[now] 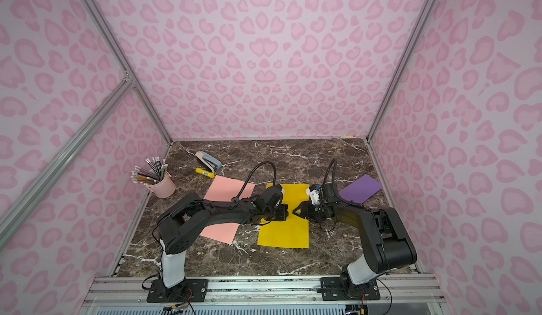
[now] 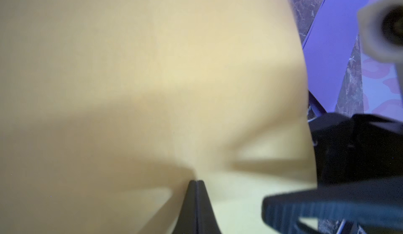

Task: Fold the rectangular paper in half along the long edge
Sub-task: Fold the paper at the center of the board.

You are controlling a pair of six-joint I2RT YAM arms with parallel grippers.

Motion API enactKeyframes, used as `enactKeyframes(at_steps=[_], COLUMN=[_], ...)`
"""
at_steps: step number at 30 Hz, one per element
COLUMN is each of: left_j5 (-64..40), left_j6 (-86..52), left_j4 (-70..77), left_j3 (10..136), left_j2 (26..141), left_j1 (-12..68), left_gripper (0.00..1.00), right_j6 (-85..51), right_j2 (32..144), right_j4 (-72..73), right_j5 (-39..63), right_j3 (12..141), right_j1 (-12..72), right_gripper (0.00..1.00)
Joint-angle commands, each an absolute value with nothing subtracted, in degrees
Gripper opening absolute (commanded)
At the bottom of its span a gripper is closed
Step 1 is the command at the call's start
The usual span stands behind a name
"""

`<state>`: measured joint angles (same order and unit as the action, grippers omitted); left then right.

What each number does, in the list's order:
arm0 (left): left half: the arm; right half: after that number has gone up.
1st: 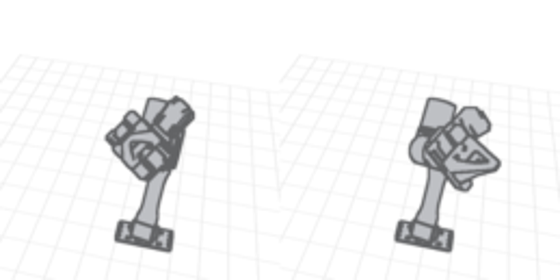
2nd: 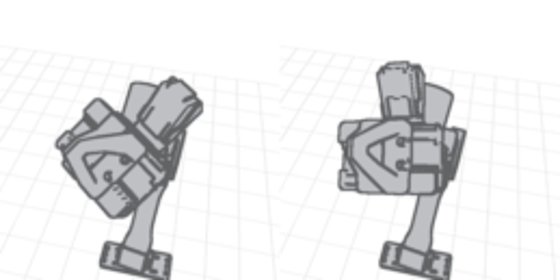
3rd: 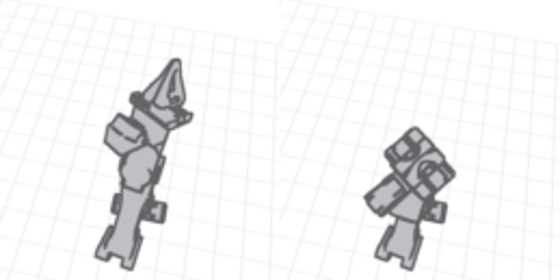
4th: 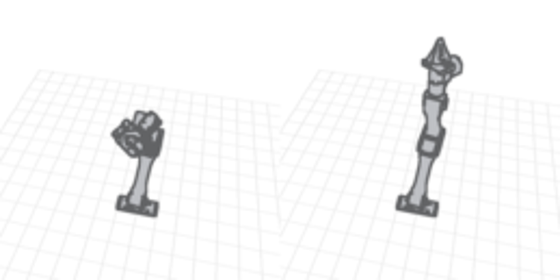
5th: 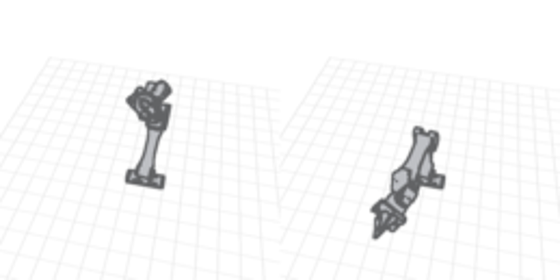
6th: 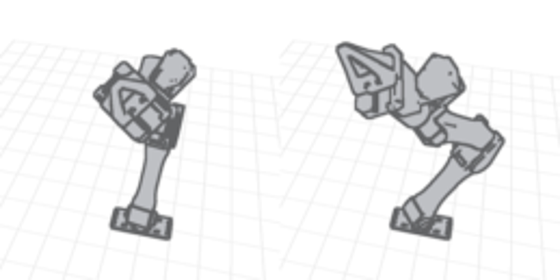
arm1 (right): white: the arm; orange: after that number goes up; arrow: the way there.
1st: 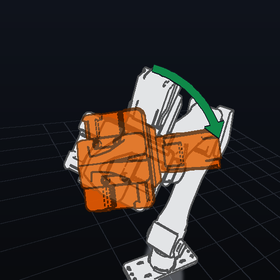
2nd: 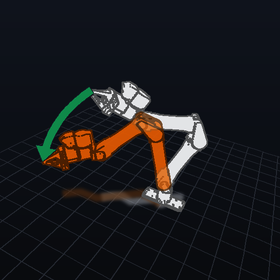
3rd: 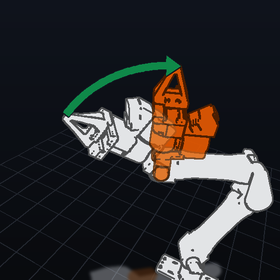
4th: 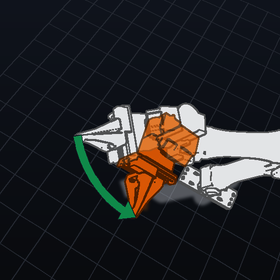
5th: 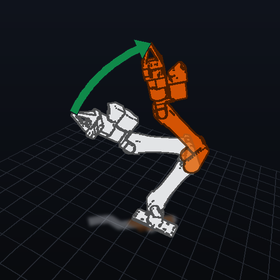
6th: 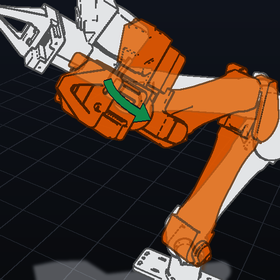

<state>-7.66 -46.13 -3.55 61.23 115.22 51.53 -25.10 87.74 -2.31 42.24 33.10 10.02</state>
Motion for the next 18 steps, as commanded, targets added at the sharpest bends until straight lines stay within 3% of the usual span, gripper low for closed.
enactKeyframes(at_steps=[1,4,11,18], left_j5=[-7.35,-7.38,-7.45,-6.56], left_j6=[-45.80,-45.80,-45.53,-44.05], left_j4=[-4.70,-4.45,-4.33,-3.44], left_j3=[61.28,60.91,60.96,60.47], left_j2=[115.75,115.49,115.60,114.62], left_j1=[51.45,51.42,51.42,51.73], left_gripper=[0.04,0.04,0.04,0.04], right_j6=[-26.63,-27.84,-29.64,-28.33], right_j2=[86.19,82.84,77.02,78.22], right_j4=[-5.21,-6.61,-9.61,-10.84], right_j5=[45.33,40.66,33.85,32.25], right_j3=[32.19,31.78,31.90,32.42], right_j1=[10.11,9.87,9.67,9.67], right_gripper=[0.54,0.50,0.15,0.00])
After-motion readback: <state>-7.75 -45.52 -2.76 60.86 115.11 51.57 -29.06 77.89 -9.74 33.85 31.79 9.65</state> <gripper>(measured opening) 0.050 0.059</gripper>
